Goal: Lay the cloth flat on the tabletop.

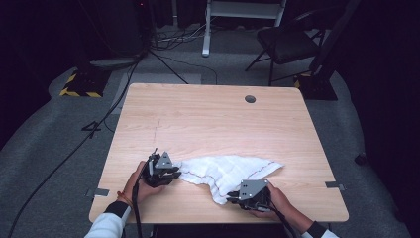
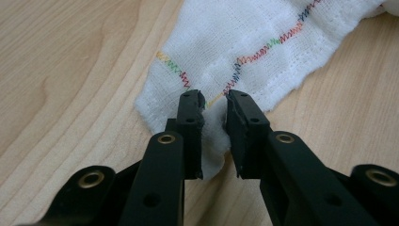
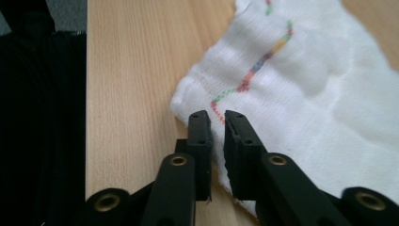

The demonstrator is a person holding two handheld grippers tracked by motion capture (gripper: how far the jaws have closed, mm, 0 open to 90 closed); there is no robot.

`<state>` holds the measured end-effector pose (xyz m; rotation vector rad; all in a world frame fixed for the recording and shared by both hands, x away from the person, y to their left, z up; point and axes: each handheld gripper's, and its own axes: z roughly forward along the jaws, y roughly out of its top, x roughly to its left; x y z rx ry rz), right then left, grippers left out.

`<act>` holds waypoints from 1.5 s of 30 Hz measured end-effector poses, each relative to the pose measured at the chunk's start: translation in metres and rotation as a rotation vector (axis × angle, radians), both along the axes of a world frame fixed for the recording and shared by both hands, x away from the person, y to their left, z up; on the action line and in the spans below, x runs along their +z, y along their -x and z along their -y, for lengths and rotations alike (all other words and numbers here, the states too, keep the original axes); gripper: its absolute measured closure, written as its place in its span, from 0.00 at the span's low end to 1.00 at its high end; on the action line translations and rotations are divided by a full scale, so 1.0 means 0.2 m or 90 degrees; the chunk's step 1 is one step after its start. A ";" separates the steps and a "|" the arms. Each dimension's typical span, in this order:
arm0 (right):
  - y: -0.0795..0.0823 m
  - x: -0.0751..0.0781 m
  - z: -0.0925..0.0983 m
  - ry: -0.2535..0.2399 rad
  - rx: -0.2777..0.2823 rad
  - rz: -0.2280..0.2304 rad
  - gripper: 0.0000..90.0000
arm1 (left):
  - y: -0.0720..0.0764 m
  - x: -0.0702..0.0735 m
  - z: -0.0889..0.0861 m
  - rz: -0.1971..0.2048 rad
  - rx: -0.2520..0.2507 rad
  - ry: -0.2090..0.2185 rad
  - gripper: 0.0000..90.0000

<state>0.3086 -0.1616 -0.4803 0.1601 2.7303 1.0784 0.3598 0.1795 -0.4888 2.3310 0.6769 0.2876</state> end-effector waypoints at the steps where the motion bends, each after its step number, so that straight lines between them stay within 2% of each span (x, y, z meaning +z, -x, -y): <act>1: 0.00 0.03 0.02 -0.015 -0.004 0.005 0.96 | 0.00 0.01 -0.01 0.002 0.000 0.011 0.86; 2: 0.00 0.04 0.03 -0.022 -0.007 0.008 0.99 | 0.00 0.02 -0.01 0.003 0.003 0.020 0.86; 6: -0.03 0.08 0.06 -0.039 -0.027 0.013 1.00 | 0.00 0.03 -0.03 0.003 0.006 0.034 0.89; 10: -0.03 0.08 0.07 -0.041 -0.032 0.007 1.00 | 0.00 0.03 -0.02 0.005 -0.002 0.026 0.92; 12: -0.03 0.07 0.07 -0.047 -0.032 -0.002 0.88 | -0.01 0.03 -0.02 0.002 -0.003 0.025 0.92; 13: -0.03 0.06 0.07 -0.051 -0.024 -0.017 0.82 | -0.01 0.03 -0.02 0.001 -0.004 0.023 0.92; 17: -0.01 0.01 0.01 -0.030 0.008 -0.030 0.70 | -0.01 0.02 -0.02 -0.003 -0.003 0.024 0.91; 22: 0.00 -0.04 -0.03 -0.012 0.024 -0.047 0.64 | -0.01 0.02 -0.02 -0.005 -0.004 0.026 0.90; 23: 0.00 -0.04 -0.04 -0.012 0.023 -0.051 0.64 | -0.01 0.02 -0.02 -0.006 -0.004 0.026 0.90; 25: -0.01 -0.05 -0.06 0.002 0.015 -0.033 0.71 | -0.02 0.02 -0.02 -0.007 -0.004 0.026 0.91; 26: 0.00 -0.05 -0.07 0.006 0.015 -0.020 0.78 | -0.02 0.02 -0.02 -0.007 -0.004 0.024 0.91; 27: 0.00 -0.05 -0.07 0.006 0.015 -0.020 0.78 | -0.02 0.02 -0.02 -0.007 -0.004 0.024 0.91; 29: -0.01 -0.04 -0.08 0.014 0.006 0.003 0.93 | -0.02 0.02 -0.02 -0.007 -0.004 0.024 0.92; 33: -0.02 -0.02 -0.06 0.009 0.006 0.002 0.96 | -0.02 0.03 -0.03 -0.004 -0.011 0.031 0.94; 39: -0.05 0.14 0.03 -0.047 -0.042 0.015 0.96 | -0.04 0.06 -0.05 0.007 -0.005 0.050 0.95; 41: -0.07 0.17 0.05 -0.066 -0.059 0.025 0.96 | -0.04 0.07 -0.05 0.007 -0.003 0.052 0.95; 42: -0.07 0.17 0.05 -0.066 -0.059 0.025 0.96 | -0.05 0.08 -0.05 0.010 -0.002 0.055 0.95; 43: -0.10 0.21 0.07 -0.076 -0.079 0.039 0.97 | -0.06 0.08 -0.05 0.014 0.001 0.060 0.95; 45: -0.12 0.23 0.07 -0.083 -0.085 0.046 0.97 | -0.08 0.10 -0.06 0.017 0.004 0.064 0.95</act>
